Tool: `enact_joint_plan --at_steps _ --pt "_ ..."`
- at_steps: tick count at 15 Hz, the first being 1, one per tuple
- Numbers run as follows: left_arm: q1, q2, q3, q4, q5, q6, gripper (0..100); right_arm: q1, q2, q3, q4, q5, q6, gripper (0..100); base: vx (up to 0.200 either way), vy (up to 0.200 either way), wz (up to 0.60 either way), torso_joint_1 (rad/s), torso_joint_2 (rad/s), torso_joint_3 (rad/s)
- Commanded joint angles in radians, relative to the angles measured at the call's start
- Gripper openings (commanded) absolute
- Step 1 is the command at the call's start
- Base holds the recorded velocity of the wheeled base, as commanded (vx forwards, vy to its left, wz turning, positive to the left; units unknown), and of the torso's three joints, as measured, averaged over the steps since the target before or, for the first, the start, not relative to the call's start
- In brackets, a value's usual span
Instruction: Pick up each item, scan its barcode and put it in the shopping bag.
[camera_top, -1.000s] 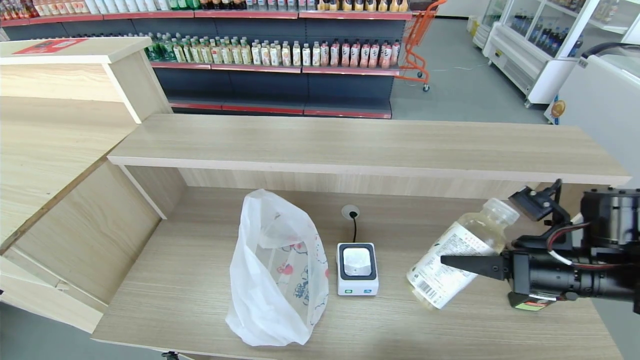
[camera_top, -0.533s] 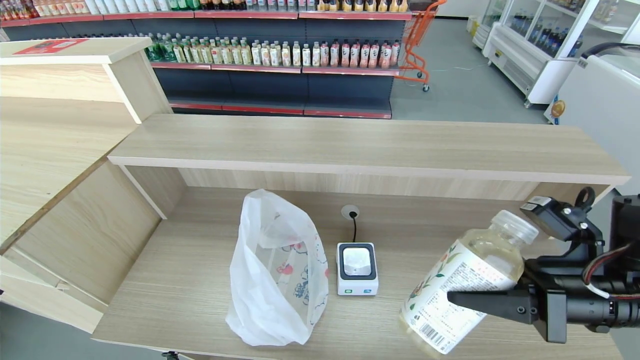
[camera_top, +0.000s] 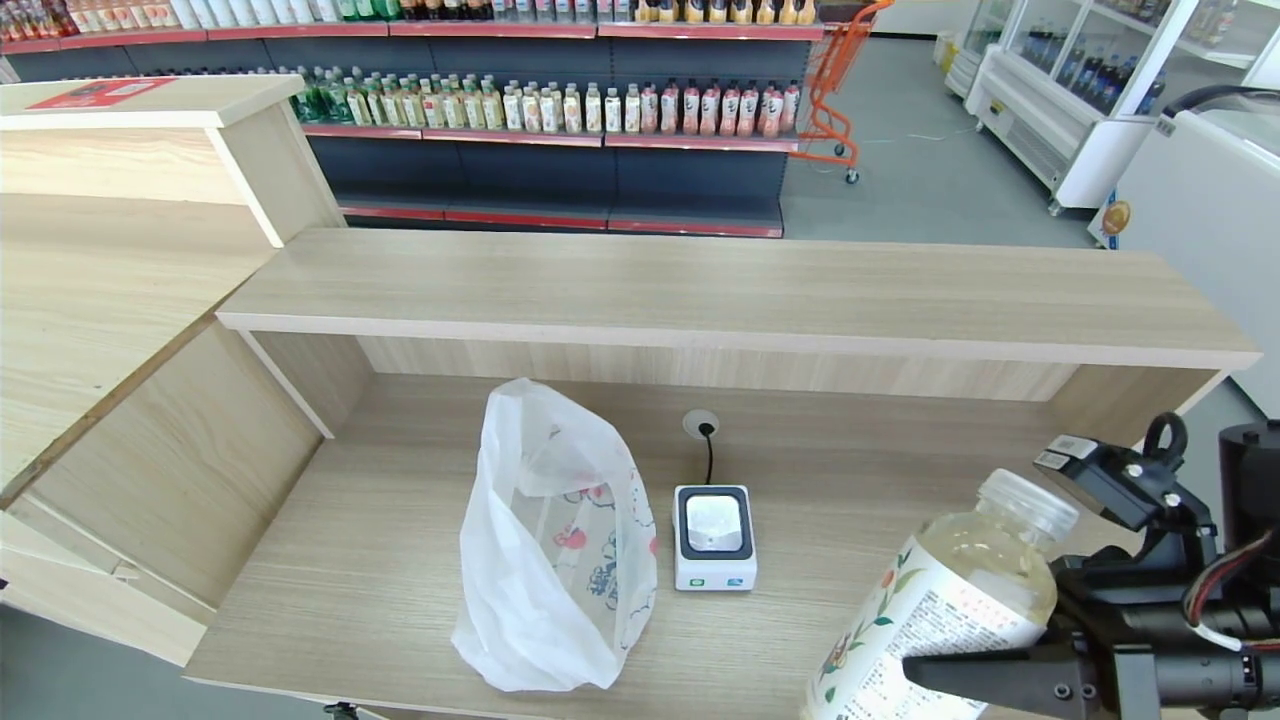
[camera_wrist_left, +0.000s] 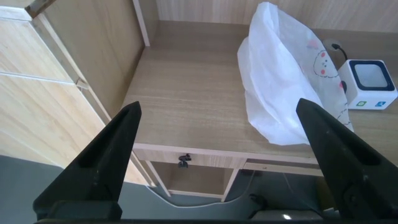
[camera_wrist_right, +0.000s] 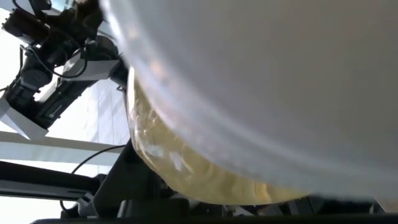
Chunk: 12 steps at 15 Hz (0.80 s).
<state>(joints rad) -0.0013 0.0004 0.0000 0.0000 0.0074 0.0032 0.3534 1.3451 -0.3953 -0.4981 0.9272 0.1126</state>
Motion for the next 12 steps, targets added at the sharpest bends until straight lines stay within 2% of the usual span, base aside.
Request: enact_joint_plan --at_steps 1,8,10,12 --pt "0.001 0.0 0.0 0.0 0.0 0.0 100 0.001 -0.027 0.001 0.023 0.001 -0.001 0 0.0 0.0 0.0 0.0 0.0 0.0" --pt "0.001 0.0 0.0 0.0 0.0 0.0 100 -0.007 -0.041 0.006 0.033 -0.002 -0.024 0 0.0 0.0 0.0 0.0 0.0 0.0" --pt "0.001 0.0 0.0 0.0 0.0 0.0 100 -0.04 -0.038 0.009 0.033 -0.019 -0.083 0 0.0 0.0 0.0 0.0 0.0 0.0" --pt "0.0 0.0 0.0 0.0 0.0 0.0 100 -0.057 -0.037 0.019 0.032 -0.185 -0.197 0 0.0 0.0 0.0 0.0 0.0 0.0"
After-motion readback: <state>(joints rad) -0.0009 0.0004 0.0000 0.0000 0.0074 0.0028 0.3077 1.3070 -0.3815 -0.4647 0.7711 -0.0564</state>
